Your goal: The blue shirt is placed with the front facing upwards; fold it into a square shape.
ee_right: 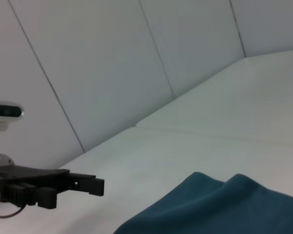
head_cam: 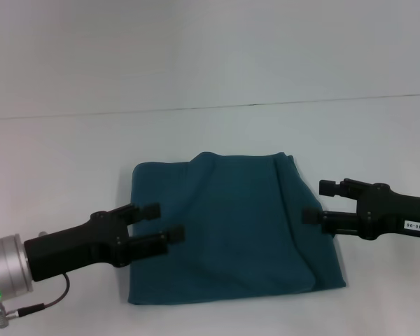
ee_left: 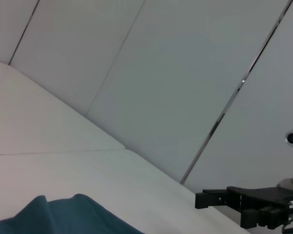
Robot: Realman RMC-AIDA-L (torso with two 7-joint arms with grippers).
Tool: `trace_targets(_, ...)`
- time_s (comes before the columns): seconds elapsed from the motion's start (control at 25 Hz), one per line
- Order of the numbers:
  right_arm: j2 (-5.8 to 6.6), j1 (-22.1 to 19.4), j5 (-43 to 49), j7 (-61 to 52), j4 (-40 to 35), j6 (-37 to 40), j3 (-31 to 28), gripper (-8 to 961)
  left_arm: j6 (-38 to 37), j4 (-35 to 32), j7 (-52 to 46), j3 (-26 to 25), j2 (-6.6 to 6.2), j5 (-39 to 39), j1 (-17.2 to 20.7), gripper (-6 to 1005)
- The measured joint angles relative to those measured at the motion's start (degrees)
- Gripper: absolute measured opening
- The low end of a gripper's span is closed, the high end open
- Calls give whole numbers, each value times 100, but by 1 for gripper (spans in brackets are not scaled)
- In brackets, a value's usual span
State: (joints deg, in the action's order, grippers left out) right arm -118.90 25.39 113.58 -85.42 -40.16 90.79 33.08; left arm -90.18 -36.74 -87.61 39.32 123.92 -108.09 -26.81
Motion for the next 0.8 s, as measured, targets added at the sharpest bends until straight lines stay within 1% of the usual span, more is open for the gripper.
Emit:
trace_targets(0.24,-8,17,121,3,2,0,175,924,11,0,0,185,0,-9,0,861)
trace_targets(0.52,-28,36,235,1,43,-15,242,924,55,-9,0,424,3,-20,-11,861)
trace_targets(0.8,-19,36,235,0,68,-27,243,924,61,-9,0,437,9,-20,-18,861)
